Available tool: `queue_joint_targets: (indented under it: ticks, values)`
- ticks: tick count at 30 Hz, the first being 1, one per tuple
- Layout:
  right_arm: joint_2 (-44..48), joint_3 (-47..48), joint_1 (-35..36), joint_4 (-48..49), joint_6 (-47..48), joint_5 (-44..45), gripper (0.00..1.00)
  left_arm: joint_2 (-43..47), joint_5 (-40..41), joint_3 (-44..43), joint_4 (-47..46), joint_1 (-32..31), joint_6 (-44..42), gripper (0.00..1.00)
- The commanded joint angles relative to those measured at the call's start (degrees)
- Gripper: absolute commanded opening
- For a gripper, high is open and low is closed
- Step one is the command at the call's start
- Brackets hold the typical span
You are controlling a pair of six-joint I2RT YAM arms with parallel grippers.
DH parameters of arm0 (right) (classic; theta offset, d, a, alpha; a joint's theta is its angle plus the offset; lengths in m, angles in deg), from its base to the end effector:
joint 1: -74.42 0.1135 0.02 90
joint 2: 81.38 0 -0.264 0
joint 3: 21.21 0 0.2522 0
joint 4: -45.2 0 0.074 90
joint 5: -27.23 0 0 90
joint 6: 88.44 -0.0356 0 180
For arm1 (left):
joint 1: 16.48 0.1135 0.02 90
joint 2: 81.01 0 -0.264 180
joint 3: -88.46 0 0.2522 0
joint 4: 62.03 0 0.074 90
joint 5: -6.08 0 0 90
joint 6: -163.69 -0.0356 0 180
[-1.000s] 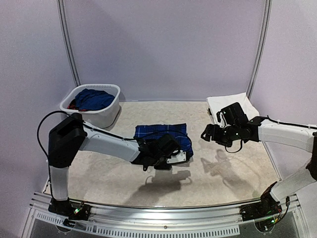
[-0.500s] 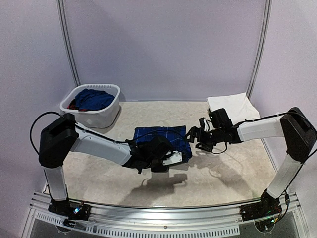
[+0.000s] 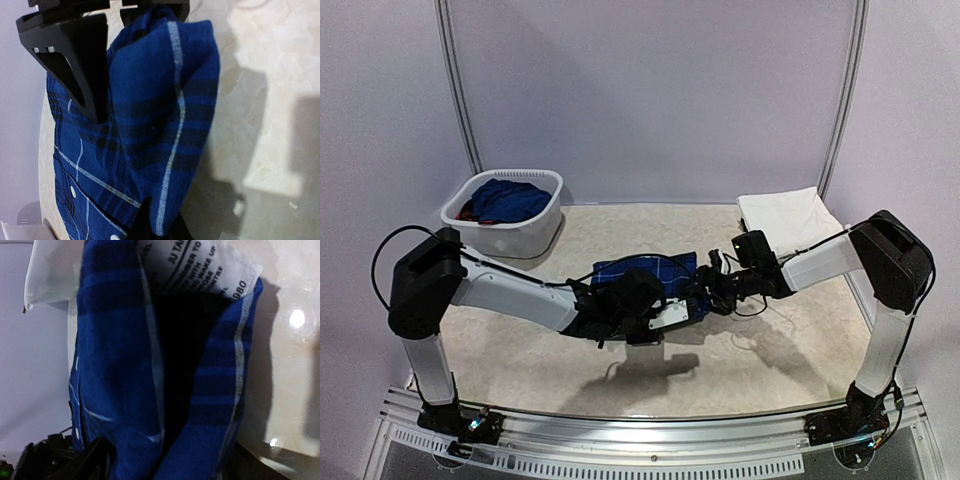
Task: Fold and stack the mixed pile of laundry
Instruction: Pass from the left arm to the right
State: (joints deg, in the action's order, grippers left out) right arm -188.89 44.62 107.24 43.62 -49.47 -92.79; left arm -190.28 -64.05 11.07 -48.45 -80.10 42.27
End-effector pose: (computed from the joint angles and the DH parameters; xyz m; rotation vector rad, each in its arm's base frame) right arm 0.2964 0.2123 0.1257 0.1132 2.5965 1.2604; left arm 0.1871 -0.3500 0.1529 1.5868 1.6770 0.1260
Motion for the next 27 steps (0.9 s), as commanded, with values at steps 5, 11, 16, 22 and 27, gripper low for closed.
queue_joint_targets:
  ticks: [5, 11, 16, 22, 27]
  values:
    - [-4.1, 2.1, -0.2, 7.4, -2.0, -5.6, 0.55, 2.0, -1.8, 0.7, -2.0, 0.5, 1.2, 0.0]
    - [-4.4, 4.3, -0.3, 4.6, -0.8, -5.3, 0.2, 2.1, -1.3, 0.8, -1.5, 0.2, 1.6, 0.02]
    - [-4.3, 9.2, -0.4, -3.3, 3.2, -3.1, 0.01, 3.8, 0.2, 0.5, 2.3, -0.3, 4.1, 0.56]
    - [-5.3, 19.3, -0.3, -21.1, 12.3, 1.2, 0.0, 10.8, 2.9, 3.4, 5.2, -0.6, 11.0, 1.0]
    - [-6.5, 28.3, -0.4, -37.5, 21.9, 8.2, 0.0, 18.2, 5.2, 4.8, 12.5, -0.6, 20.8, 1.0]
